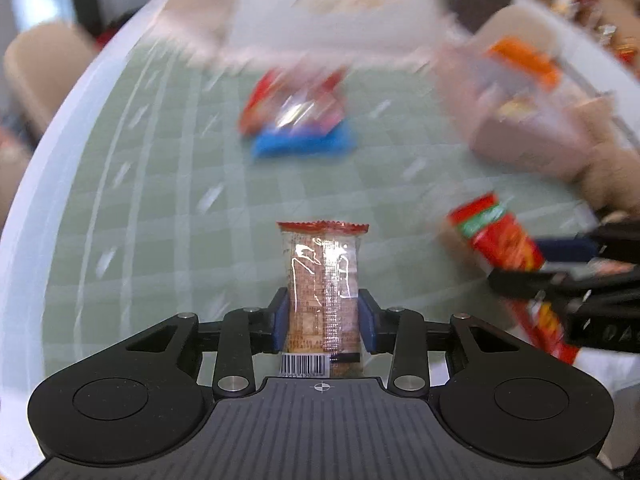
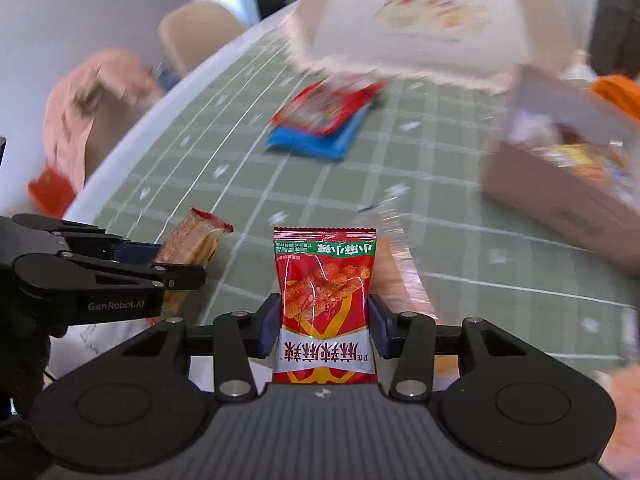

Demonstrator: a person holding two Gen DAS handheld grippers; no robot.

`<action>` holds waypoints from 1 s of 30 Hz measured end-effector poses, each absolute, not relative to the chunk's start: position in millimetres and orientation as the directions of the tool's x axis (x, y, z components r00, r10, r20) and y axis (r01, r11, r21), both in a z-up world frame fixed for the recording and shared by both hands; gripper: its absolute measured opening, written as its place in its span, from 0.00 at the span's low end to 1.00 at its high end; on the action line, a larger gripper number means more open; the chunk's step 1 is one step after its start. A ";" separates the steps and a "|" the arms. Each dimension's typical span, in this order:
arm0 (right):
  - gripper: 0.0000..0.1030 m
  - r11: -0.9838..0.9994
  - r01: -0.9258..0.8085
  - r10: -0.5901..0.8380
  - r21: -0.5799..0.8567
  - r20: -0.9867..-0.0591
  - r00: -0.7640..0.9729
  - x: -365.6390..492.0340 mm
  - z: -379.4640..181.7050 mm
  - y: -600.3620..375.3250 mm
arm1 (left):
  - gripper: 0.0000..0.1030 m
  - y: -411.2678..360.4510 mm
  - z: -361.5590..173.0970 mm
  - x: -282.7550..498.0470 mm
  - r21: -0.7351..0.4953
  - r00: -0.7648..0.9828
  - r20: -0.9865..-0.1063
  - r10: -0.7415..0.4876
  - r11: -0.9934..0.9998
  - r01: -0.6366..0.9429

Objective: Organize snacks
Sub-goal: 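Drop the red packet into the pink box with the right gripper while the left drops the biscuit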

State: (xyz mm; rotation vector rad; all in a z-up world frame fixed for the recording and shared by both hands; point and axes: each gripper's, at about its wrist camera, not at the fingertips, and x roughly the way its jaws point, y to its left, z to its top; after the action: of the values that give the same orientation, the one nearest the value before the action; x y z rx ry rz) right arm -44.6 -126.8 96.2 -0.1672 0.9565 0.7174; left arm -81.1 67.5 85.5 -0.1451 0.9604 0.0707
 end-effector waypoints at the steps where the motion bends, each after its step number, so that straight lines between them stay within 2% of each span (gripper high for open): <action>1: 0.44 0.774 -0.610 0.482 0.168 -0.782 0.396 -42.3 105.4 -138.5 | 0.39 57.0 97.8 -72.9 -0.099 0.601 -0.799 -0.020 0.990 -0.098; 7: 0.44 0.851 -0.515 0.438 0.105 -0.683 0.585 -32.0 167.9 -211.9 | 0.39 -22.7 184.9 -15.9 -0.096 0.758 -0.638 -0.137 0.991 0.098; 13: 0.44 0.911 -0.408 0.353 0.053 -0.611 0.709 -26.3 199.8 -260.0 | 0.39 -79.4 256.6 30.3 -0.014 0.838 -0.506 -0.206 0.973 0.230; 16: 0.44 0.924 -0.377 0.336 0.063 -0.603 0.724 -24.5 202.1 -273.7 | 0.39 -94.4 274.9 69.7 -0.017 0.837 -0.497 -0.228 0.967 0.253; 20: 0.44 0.934 -0.352 0.314 0.057 -0.597 0.738 -28.8 199.8 -281.7 | 0.41 -94.4 274.2 128.1 -0.172 0.759 -0.563 -0.327 0.944 0.280; 22: 0.44 0.939 -0.338 0.307 0.062 -0.594 0.744 -29.3 199.0 -286.4 | 0.41 -91.2 267.6 150.1 -0.214 0.747 -0.577 -0.330 0.944 0.252; 27: 0.44 0.953 -0.295 0.278 0.074 -0.607 0.745 -26.3 194.1 -298.9 | 0.41 -71.7 268.2 156.8 -0.297 0.791 -0.492 -0.363 0.924 0.239; 30: 0.44 0.955 -0.288 0.273 0.071 -0.592 0.758 -16.2 204.3 -298.5 | 0.41 -53.4 276.1 149.5 -0.297 0.837 -0.444 -0.320 0.934 0.199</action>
State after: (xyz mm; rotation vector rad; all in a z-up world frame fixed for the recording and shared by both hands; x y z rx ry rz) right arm -16.2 -298.5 204.3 -0.0247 0.6411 0.3053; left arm 149.5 -53.4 276.1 -0.2443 0.5100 -0.2773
